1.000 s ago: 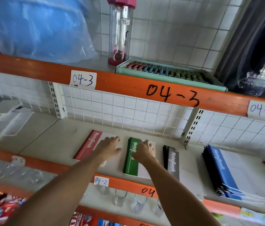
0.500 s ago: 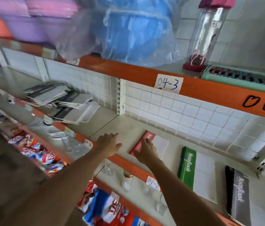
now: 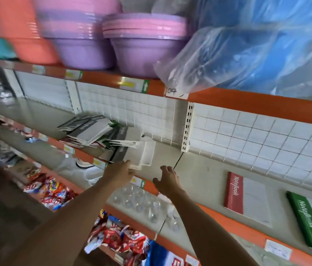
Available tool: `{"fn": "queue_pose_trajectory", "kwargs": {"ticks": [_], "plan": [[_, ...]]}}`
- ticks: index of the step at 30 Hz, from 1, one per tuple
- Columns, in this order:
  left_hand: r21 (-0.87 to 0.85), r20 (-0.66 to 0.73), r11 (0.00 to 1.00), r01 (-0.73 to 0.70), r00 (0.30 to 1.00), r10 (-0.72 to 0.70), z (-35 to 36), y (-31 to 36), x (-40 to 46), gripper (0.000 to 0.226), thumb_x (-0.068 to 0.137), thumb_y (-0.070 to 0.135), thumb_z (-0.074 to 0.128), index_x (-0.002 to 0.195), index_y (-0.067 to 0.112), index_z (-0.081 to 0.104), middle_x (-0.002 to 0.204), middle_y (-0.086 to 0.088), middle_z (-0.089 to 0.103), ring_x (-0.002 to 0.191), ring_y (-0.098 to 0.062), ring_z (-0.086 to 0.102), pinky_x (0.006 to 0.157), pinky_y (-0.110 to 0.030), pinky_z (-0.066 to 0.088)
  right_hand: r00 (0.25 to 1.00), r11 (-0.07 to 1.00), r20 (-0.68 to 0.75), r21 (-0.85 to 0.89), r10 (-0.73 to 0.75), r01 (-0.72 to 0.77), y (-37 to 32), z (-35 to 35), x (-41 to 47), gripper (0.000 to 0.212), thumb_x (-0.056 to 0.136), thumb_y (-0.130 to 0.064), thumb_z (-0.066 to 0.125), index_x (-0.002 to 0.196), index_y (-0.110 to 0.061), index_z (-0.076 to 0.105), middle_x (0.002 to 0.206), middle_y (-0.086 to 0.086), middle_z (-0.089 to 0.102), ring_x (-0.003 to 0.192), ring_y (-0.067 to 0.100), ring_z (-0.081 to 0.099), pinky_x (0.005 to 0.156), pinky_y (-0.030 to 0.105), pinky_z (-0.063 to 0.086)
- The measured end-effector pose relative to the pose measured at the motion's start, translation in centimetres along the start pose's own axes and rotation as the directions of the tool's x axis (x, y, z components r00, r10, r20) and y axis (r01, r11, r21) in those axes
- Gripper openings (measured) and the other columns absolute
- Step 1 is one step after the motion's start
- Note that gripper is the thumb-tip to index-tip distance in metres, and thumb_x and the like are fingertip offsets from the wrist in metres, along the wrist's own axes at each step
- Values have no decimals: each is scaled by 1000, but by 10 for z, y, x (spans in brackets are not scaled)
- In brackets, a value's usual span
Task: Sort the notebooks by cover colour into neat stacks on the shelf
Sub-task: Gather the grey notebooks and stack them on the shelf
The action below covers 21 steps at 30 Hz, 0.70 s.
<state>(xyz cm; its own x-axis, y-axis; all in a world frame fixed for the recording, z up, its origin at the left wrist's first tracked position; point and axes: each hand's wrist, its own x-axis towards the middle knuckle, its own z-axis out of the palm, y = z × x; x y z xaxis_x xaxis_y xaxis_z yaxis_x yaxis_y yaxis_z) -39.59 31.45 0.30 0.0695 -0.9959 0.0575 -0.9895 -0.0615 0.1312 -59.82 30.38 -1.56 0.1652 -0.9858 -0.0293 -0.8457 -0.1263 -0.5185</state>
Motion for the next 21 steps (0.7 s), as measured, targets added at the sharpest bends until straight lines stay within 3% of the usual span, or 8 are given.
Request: {"fn": "queue_pose_trajectory", "kwargs": {"ticks": [5, 13, 16, 21], "plan": [[-2, -45, 999, -37, 998, 36, -18, -53, 25, 50, 95, 47, 54, 137, 21, 48, 128, -11, 60, 118, -32, 56, 95, -37, 47, 1000, 1000, 20, -8, 6, -6, -59, 33, 26, 60, 89, -35, 61, 142, -14, 43, 143, 10, 44, 129, 33, 44, 107, 37, 37], [-12, -34, 987, -160, 987, 159, -8, -92, 97, 47, 95, 42, 54, 135, 19, 50, 134, -4, 56, 124, -26, 50, 98, -36, 42, 996, 996, 9, -17, 85, -85, -106, 74, 97, 50, 92, -36, 57, 136, -13, 46, 139, 11, 46, 127, 32, 45, 106, 38, 37], [-9, -112, 977, -212, 971, 210, -6, -100, 127, 49, 97, 37, 53, 140, 16, 46, 143, -5, 48, 132, -26, 42, 103, -37, 39, 978, 979, -55, -3, 202, -203, -115, 86, 129, 50, 94, -43, 55, 133, -12, 44, 136, 13, 46, 127, 32, 43, 105, 41, 36], [0, -50, 964, -268, 962, 267, 5, -113, 177, 64, 97, 37, 53, 151, 16, 27, 158, -9, 31, 146, -36, 24, 118, -47, 27, 871, 872, -61, 63, 488, -485, -121, 92, 173, 84, 80, -64, 66, 135, -7, 38, 139, 19, 41, 131, 34, 39, 108, 39, 32]]}}
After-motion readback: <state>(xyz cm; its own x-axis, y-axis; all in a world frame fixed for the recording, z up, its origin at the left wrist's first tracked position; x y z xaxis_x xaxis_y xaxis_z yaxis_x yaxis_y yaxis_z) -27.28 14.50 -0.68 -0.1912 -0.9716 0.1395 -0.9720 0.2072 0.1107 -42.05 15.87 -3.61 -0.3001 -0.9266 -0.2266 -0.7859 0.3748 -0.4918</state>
